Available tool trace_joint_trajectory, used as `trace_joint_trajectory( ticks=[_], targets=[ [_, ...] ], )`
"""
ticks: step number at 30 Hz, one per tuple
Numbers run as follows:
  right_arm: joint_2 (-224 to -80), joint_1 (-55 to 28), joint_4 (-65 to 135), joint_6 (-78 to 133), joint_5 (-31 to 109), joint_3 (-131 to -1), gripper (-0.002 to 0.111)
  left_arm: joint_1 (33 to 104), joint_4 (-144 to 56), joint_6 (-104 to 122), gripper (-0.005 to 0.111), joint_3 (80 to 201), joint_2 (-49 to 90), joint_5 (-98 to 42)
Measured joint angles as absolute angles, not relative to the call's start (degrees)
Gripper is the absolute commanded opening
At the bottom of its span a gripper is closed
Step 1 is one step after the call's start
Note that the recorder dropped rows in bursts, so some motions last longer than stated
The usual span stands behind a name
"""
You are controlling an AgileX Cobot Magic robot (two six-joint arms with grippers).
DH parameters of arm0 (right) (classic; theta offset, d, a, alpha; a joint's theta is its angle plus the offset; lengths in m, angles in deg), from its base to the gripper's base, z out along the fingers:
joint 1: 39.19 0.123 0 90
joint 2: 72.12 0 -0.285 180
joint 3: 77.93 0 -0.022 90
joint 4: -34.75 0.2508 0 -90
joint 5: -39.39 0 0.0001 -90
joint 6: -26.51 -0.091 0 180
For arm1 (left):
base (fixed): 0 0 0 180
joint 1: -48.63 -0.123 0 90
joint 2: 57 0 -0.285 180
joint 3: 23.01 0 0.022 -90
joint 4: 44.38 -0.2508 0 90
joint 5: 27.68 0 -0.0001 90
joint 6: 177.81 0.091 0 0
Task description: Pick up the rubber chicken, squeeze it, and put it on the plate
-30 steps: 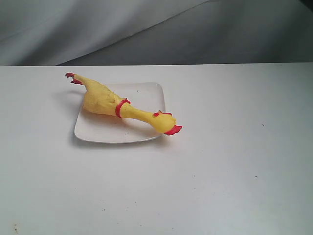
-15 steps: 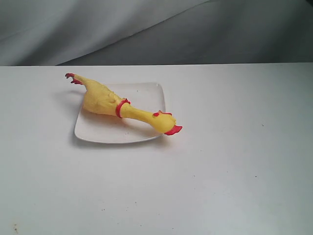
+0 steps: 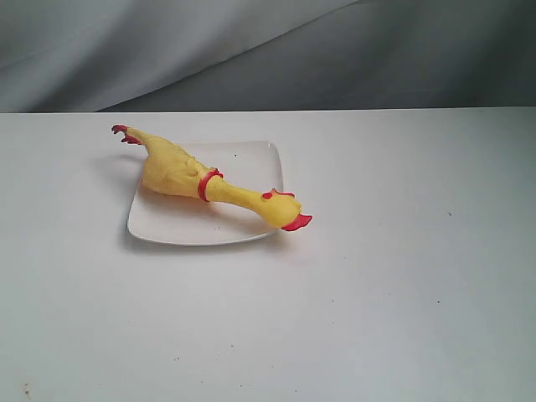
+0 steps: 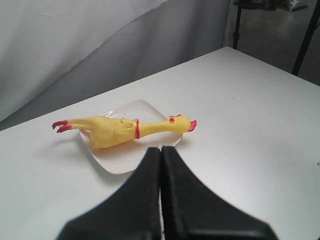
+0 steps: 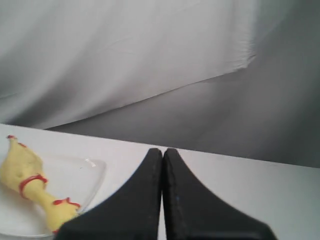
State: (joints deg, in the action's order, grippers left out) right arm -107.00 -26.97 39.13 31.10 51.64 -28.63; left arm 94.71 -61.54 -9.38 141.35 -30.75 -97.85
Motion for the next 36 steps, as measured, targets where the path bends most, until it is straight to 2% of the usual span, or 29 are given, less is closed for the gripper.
trace_joint_trajectory(
  ticks=[8,15,20,27,36],
  targets=[
    [-89.7,-35.0,37.8,30.4,46.3,-10.6,0.000,94.7,-61.5,-9.4,0.000,141.4,-30.8,-97.8],
    [-83.1,-38.6,37.6,26.5,46.2,-2.1,0.000,94.7,-61.5,-9.4,0.000,141.4,-30.8,-97.8],
    [-81.2,-39.2,36.4,25.2,47.7,-1.0,0.000,94.7,-61.5,-9.4,0.000,141.4,-30.8,-97.8],
    [-80.3,-39.2,31.9,25.0,58.0,-0.9,0.000,94.7,-61.5,-9.4,0.000,141.4,-30.8,-97.8],
    [-80.3,-39.2,32.4,24.8,59.1,-0.9,0.000,94.7,-61.4,-9.4,0.000,141.4,-30.8,-97.8]
  ],
)
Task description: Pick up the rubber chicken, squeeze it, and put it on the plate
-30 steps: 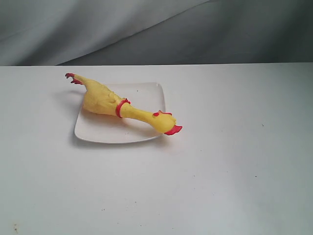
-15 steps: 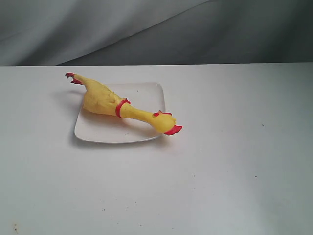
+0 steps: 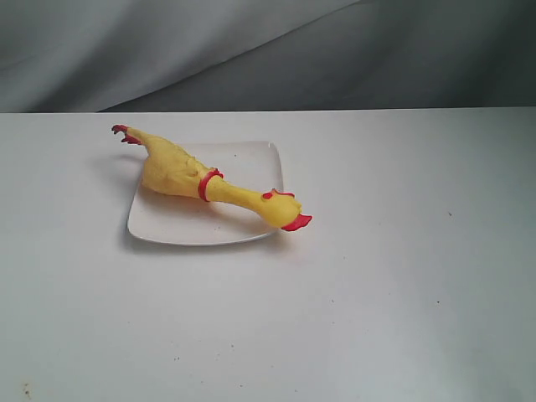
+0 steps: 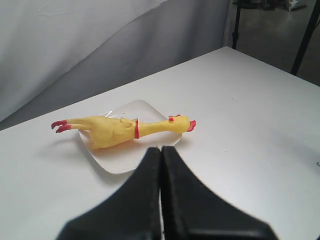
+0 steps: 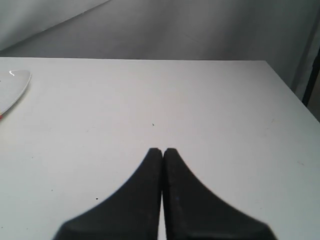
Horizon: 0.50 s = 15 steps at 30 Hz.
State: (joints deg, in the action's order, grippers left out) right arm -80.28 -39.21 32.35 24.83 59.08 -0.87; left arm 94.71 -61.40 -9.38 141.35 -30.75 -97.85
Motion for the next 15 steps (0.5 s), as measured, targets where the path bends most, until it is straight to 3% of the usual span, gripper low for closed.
trace_joint_trajectory(
  ticks=[15],
  targets=[
    [-80.3,-39.2,32.7,24.8,59.1,-0.9,0.000,94.7,-61.4,-9.3,0.000,141.4,-30.8,-97.8]
  ],
)
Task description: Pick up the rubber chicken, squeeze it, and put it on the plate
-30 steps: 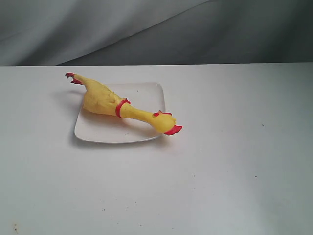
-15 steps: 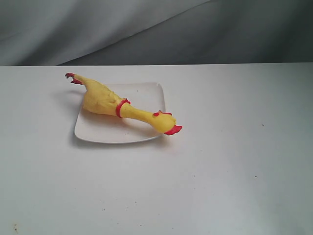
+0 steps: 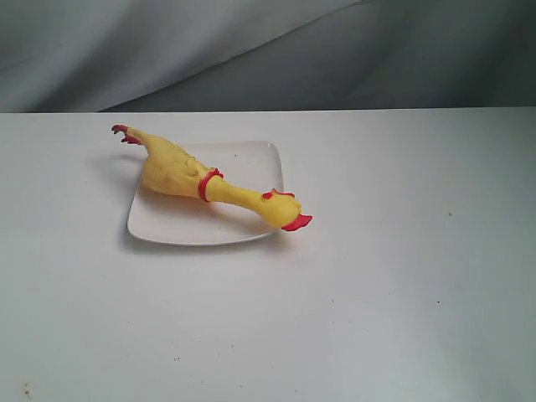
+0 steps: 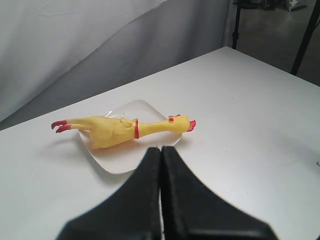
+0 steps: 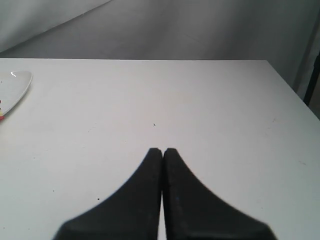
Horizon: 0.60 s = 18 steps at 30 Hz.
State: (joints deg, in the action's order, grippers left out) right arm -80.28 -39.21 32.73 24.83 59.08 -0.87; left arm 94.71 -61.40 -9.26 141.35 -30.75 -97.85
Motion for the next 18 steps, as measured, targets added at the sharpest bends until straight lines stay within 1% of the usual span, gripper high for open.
trace_joint_trajectory(
  ticks=[10,18],
  targets=[
    [-80.3,-39.2,32.7,24.8,59.1,-0.9,0.000,94.7,-61.4,-9.3,0.000,141.4,-30.8,-97.8],
    [-80.3,-39.2,32.7,24.8,59.1,-0.9,0.000,92.7,-61.4,-9.3,0.000,141.4,-30.8,-97.8]
  ],
)
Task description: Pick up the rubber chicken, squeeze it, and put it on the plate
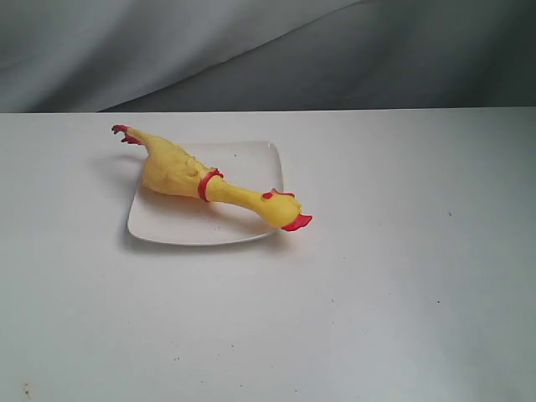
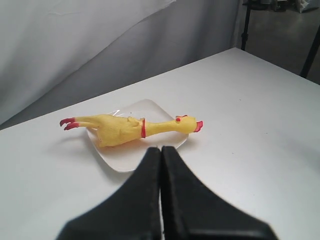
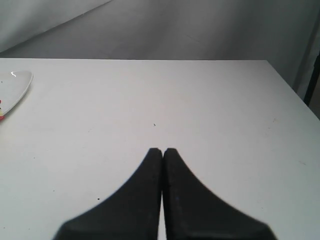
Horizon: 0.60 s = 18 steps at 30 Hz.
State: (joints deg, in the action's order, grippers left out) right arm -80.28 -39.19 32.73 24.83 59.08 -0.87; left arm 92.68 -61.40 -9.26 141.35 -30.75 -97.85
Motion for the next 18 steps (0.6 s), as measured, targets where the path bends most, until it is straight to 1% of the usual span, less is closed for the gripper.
trace_joint_trajectory(
  ticks=[2,4,7,8,12,15,18],
  targets=[
    [-80.3,-39.2,32.7,24.8,59.1,-0.9,0.000,91.9,-61.4,-9.3,0.000,141.4,-30.9,-97.8],
    [-80.3,-39.2,32.7,24.8,59.1,-0.9,0.000,88.6,-61.4,-9.3,0.000,141.4,-31.4,-97.8],
    [-80.3,-39.2,32.7,24.8,59.1,-0.9,0.000,80.1,-61.4,-9.3,0.000,141.4,-32.8,-97.8],
    [-80.3,-39.2,32.7,24.8,59.1,-0.9,0.000,74.0,-61.4,-9.3,0.000,141.4,-34.2,-97.8],
    [-80.3,-39.2,32.7,24.8,59.1,-0.9,0.000,61.5,-61.5,-9.3,0.000,141.4,-38.8,-97.8],
    [-80.3,-39.2,32.7,24.8,59.1,-0.9,0.000,52.7,-61.5,-9.3,0.000,141.4,-44.5,-97.8],
    [-80.3,-39.2,32.7,24.8,59.1,-0.9,0.000,47.4,-61.8,-9.3,0.000,141.5,-48.9,-97.8]
  ],
)
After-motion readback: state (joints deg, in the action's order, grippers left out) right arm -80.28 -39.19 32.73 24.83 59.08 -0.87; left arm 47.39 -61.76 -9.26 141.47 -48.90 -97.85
